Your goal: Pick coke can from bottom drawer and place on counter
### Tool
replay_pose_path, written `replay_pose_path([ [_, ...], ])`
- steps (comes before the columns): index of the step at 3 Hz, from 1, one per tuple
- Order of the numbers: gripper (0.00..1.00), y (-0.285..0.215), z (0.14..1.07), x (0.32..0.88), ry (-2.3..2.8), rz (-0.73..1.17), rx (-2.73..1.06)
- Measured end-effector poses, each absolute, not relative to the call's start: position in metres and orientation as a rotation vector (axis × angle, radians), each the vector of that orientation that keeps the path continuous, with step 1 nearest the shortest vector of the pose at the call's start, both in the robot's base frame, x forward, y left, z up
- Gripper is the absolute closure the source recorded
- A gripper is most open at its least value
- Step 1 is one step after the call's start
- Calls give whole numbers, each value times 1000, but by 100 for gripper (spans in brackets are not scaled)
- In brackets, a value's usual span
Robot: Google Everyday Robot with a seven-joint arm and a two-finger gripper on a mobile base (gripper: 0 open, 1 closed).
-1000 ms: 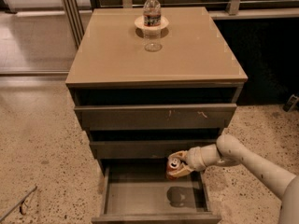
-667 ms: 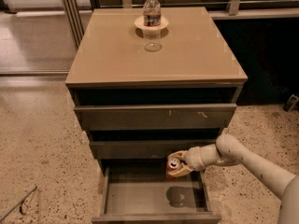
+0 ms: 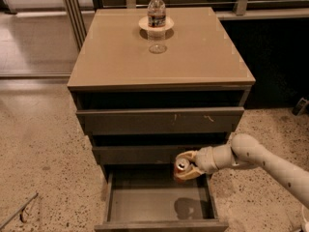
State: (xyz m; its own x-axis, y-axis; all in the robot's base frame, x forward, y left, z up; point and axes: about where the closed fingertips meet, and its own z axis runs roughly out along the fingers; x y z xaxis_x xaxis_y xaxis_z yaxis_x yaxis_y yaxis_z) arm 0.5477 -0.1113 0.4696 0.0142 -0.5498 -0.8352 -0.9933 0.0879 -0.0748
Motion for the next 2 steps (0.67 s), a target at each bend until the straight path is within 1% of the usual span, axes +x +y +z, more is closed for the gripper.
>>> replay_pose_path([
  [2,100,-93,656,490,1603,662,-1536],
])
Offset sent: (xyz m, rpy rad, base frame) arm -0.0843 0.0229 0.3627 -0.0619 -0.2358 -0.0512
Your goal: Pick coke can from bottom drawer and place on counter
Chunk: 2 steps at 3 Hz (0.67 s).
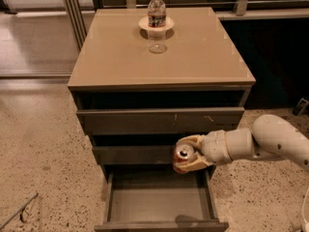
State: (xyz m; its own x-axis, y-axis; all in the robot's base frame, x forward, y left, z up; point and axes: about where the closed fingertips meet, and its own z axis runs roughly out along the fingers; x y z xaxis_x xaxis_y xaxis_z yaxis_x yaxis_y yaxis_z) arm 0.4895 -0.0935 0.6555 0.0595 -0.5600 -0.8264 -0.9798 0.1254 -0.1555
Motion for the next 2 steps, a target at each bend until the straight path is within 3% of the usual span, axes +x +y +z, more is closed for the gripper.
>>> replay_pose_path([
  [2,100,-93,698,490,1589,576,-1568],
])
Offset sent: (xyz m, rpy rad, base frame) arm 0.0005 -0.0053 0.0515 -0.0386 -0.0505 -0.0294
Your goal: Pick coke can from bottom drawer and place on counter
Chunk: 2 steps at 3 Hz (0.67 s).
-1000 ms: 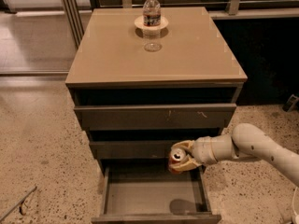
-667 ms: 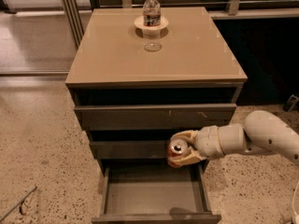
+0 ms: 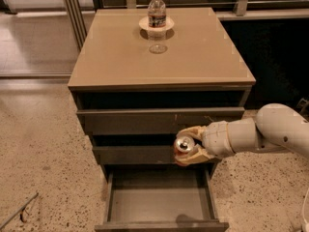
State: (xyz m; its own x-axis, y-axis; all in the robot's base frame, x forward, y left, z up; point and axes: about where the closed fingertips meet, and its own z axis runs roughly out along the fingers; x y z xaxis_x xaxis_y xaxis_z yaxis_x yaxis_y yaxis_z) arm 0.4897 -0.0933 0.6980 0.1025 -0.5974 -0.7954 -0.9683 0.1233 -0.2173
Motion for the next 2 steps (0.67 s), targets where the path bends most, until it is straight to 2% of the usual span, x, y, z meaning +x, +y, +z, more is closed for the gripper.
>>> replay_pose_path([
  [1,100,-93,752,490,1622,572,-1527],
  [2,100,-88,855,496,1665,619,-1445],
])
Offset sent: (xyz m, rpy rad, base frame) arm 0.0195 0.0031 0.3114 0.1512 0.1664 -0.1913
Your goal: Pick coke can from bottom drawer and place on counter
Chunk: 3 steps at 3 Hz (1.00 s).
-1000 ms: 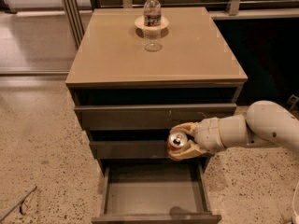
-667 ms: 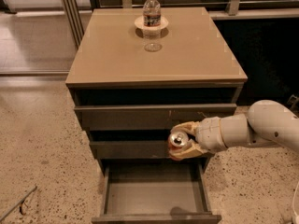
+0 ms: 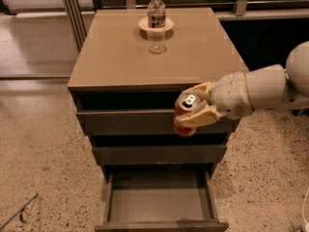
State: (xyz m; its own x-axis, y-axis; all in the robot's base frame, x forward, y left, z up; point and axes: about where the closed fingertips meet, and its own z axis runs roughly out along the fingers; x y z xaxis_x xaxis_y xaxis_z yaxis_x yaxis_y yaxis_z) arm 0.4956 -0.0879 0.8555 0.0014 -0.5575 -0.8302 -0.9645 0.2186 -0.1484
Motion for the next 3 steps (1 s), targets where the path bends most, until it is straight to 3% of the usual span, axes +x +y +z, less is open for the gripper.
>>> replay_pose_path([
  [3,100,-93,910,533,1721,654,-1350],
])
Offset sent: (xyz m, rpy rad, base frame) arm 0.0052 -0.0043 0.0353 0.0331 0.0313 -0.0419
